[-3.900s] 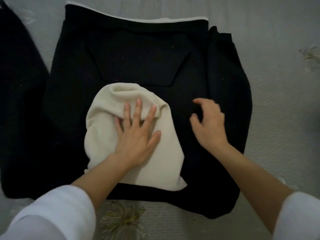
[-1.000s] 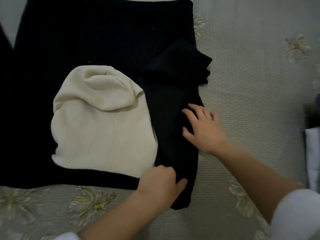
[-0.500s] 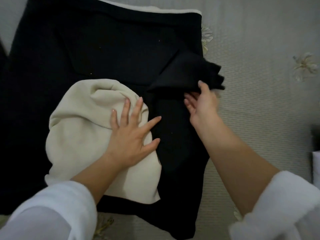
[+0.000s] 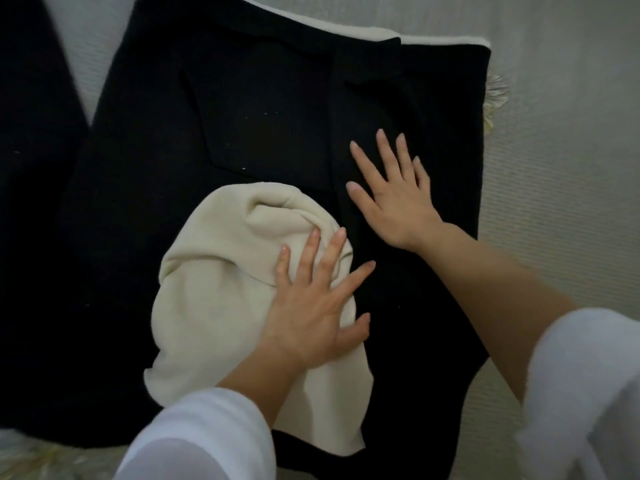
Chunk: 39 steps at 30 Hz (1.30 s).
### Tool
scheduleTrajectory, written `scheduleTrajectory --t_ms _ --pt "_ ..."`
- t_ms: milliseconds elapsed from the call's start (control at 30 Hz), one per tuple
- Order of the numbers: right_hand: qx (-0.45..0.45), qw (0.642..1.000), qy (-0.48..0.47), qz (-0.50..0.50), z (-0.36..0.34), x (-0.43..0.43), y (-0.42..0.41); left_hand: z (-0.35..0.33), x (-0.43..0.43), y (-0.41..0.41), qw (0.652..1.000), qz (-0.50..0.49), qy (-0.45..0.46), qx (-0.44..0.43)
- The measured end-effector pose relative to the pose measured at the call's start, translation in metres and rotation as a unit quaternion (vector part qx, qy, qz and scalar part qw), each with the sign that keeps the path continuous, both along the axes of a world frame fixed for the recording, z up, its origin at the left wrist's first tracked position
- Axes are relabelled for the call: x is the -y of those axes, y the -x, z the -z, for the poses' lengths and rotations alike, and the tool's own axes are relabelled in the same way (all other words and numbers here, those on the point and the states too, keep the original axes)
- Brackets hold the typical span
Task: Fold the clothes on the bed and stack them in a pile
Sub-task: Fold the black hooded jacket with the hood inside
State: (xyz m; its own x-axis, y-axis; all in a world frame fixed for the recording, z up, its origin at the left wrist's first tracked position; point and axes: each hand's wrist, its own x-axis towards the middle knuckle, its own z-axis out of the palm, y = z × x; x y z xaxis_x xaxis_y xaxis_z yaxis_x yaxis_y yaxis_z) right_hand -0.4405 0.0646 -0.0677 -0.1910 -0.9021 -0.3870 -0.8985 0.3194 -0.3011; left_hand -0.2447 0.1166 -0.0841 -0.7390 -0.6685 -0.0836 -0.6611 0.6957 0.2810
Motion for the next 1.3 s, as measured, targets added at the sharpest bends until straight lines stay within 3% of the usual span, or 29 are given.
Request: scheduleTrajectory --t_ms 167,267,367,467,533,600,700,800,900,967,1033,1100,1233,1300 --pt "0.031 0.999 -0.026 0.036 -0.004 0.007 0.000 0.001 -0.002 0.000 1.000 0.001 -0.019 -0.003" --pt "0.136 0.983 -0.049 0.113 -0.022 0.009 -0.011 -0.005 0.000 0.001 0.998 -0.011 -0.056 0.006" --pt "0.271 0.932 -0.004 0.239 -0.040 0.006 -0.034 -0.015 0.005 0.000 0.990 -0.009 -0.141 -0.028" --pt "0.312 0.874 0.116 0.354 -0.058 0.008 -0.068 -0.036 0.020 -0.005 0.941 -0.064 -0.300 -0.146" --pt "0.260 0.878 0.170 0.365 -0.066 0.009 -0.095 -0.056 0.031 -0.023 0.852 -0.163 -0.413 -0.278" --pt "0.215 0.898 0.190 0.335 -0.069 0.007 -0.126 -0.070 0.045 -0.060 0.779 -0.271 -0.441 -0.354" --pt "0.215 0.920 0.206 0.254 -0.067 0.003 -0.181 -0.082 0.077 -0.141 0.763 -0.407 -0.307 -0.397" --pt "0.184 0.947 0.226 0.137 -0.061 0.004 -0.233 -0.088 0.121 -0.224 0.725 -0.529 -0.185 -0.399" --pt "0.094 0.978 0.186 0.008 -0.046 0.010 -0.273 -0.078 0.159 -0.282 0.718 -0.616 -0.135 -0.295" --pt "0.043 0.993 0.095 -0.051 -0.031 0.012 -0.289 -0.067 0.175 -0.301 0.722 -0.627 -0.186 -0.227" --pt "-0.017 0.996 0.019 -0.082 -0.013 0.009 -0.297 -0.059 0.183 -0.305 0.693 -0.624 -0.284 -0.222" --pt "-0.050 0.995 0.007 -0.080 -0.002 0.008 -0.299 -0.055 0.192 -0.303 0.657 -0.626 -0.327 -0.264" --pt "-0.055 0.995 -0.005 -0.086 0.002 0.008 -0.296 -0.062 0.205 -0.295 0.647 -0.581 -0.380 -0.313" --pt "-0.053 0.994 -0.022 -0.091 -0.001 0.009 -0.293 -0.070 0.204 -0.296 0.626 -0.564 -0.398 -0.363"
